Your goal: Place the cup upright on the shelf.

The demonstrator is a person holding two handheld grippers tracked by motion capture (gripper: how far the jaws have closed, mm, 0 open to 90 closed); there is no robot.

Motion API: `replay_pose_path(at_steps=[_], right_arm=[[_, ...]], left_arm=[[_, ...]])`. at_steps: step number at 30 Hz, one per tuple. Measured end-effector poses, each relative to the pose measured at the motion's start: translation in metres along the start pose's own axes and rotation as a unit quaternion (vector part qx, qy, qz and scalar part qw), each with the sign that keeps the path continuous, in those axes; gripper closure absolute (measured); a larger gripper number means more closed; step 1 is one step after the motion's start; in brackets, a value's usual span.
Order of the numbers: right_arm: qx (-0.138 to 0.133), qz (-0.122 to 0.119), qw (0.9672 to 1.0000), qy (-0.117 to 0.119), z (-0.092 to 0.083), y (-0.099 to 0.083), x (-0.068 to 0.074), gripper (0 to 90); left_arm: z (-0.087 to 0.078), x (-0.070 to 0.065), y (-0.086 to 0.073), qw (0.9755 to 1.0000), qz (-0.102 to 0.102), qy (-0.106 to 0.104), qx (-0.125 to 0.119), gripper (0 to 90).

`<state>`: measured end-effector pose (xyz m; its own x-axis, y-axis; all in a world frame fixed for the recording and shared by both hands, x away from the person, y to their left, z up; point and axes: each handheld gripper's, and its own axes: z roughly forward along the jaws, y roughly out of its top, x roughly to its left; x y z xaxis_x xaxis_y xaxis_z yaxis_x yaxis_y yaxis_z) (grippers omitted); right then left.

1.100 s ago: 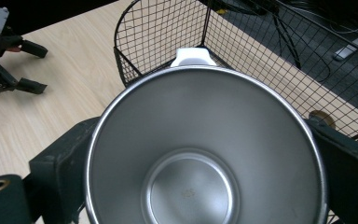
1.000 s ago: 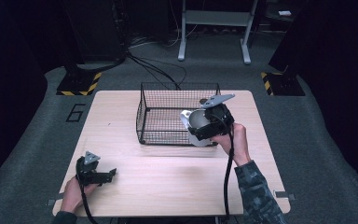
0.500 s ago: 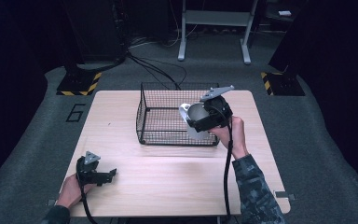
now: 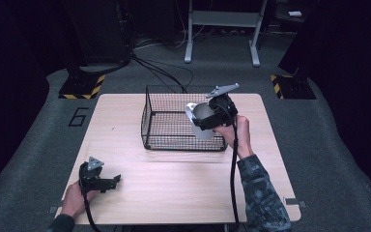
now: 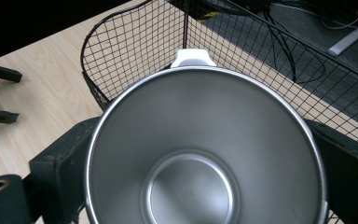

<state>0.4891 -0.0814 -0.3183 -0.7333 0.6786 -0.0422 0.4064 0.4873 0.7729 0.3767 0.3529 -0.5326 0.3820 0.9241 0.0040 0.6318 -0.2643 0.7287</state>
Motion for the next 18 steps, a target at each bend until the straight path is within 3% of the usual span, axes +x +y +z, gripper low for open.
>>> replay_pose_path(at_steps=[18], right_arm=[[0.009, 0.014, 0.9998, -0.01, 0.03, 0.007, -0.016, 5.6]], left_arm=[[0.0, 0.0, 0.0, 1.0, 0.0, 0.0, 0.001, 0.3]])
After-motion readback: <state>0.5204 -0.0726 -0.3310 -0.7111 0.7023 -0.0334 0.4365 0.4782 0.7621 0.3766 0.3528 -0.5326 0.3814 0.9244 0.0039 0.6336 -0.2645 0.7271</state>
